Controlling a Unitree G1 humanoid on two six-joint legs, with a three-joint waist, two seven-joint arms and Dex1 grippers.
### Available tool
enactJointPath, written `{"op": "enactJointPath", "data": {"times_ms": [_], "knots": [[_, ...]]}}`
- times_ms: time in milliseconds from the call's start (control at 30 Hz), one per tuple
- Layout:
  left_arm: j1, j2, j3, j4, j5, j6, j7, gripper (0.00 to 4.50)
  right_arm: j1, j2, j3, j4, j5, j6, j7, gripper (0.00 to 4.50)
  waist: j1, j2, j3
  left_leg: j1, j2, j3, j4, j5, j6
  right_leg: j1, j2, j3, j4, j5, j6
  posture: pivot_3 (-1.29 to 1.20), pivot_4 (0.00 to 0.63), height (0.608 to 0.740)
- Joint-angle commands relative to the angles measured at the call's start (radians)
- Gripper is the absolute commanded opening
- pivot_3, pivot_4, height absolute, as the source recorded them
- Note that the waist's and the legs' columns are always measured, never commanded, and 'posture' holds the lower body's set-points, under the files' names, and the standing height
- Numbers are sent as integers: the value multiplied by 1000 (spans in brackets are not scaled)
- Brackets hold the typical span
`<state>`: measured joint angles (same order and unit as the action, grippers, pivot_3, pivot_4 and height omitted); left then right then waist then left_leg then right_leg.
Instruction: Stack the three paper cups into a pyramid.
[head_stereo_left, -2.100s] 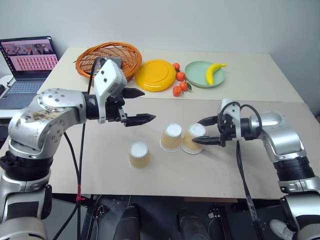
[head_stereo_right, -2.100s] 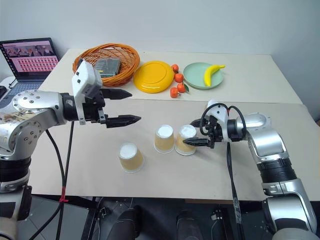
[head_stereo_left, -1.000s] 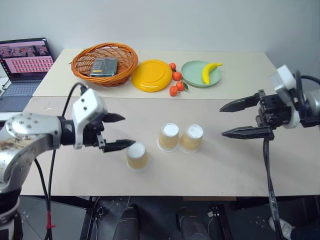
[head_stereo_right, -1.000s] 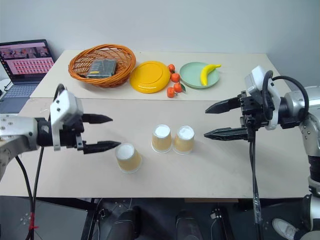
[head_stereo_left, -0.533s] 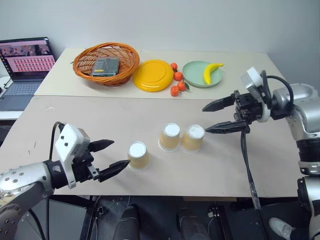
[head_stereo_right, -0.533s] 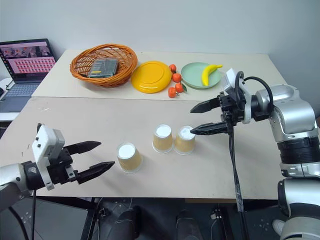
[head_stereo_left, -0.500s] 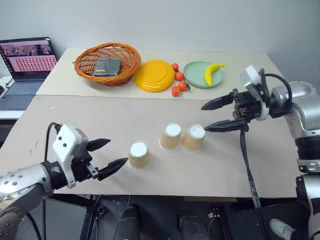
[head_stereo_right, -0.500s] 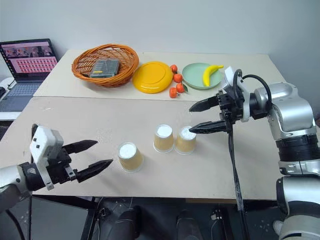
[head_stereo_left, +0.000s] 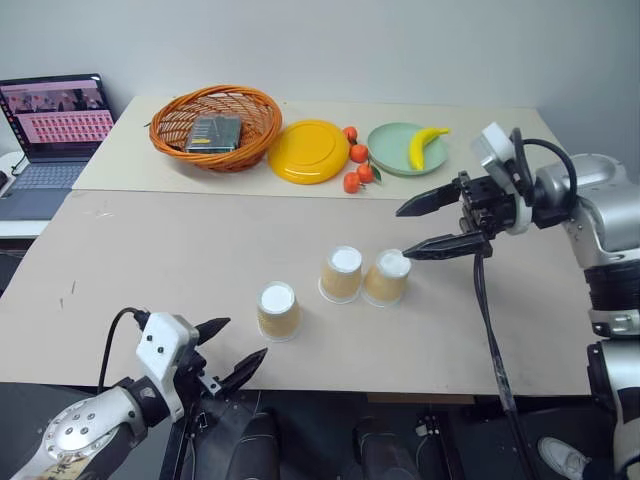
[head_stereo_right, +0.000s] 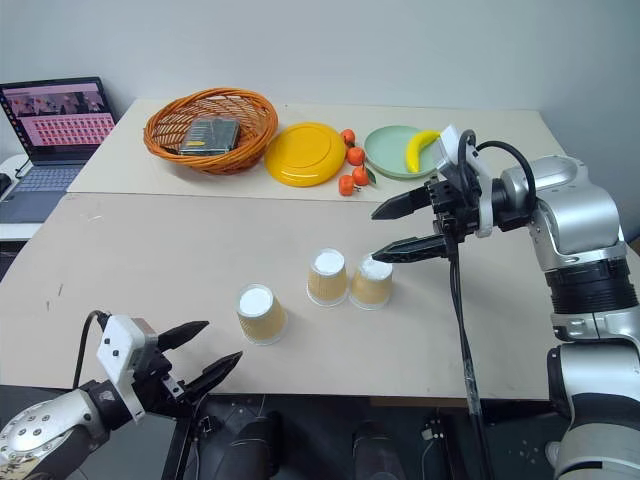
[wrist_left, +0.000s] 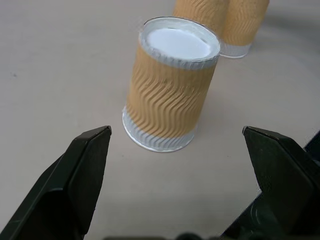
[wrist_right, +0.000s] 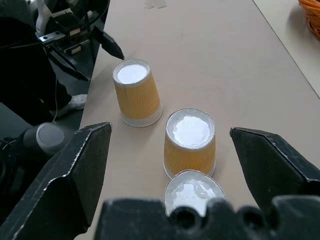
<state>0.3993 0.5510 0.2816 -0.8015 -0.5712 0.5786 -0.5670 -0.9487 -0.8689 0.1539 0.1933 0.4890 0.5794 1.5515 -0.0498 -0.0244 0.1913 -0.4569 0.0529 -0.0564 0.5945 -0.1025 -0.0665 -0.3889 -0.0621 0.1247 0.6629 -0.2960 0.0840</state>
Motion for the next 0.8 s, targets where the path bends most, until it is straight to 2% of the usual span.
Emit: {"op": "enactJointPath", "data": {"times_ms": [33,233,500,800], "knots": [[-37,-25,-39,62,62,-109,-8,4500,-32,-41,-28,-60,17,29,52,4440,3,0,0,0,0,0,0,0,0,0,0,0,0,0,0,0,150,732],[-138,-79,-157,228,178,-264,-15,4500,-32,-98,-44,-103,29,69,50,4440,8,1,0,0,0,0,0,0,0,0,0,0,0,0,1,0,150,732],[-252,-107,-265,347,232,-361,-65,4500,-27,-155,-68,-145,39,100,40,4440,7,1,0,0,0,0,-1,0,0,0,0,0,0,0,1,0,150,732],[-377,-104,-299,433,243,-397,-114,4500,52,-216,-126,-228,80,145,-3,4440,8,1,0,0,0,0,-1,0,0,0,0,0,0,0,1,0,150,732]]}}
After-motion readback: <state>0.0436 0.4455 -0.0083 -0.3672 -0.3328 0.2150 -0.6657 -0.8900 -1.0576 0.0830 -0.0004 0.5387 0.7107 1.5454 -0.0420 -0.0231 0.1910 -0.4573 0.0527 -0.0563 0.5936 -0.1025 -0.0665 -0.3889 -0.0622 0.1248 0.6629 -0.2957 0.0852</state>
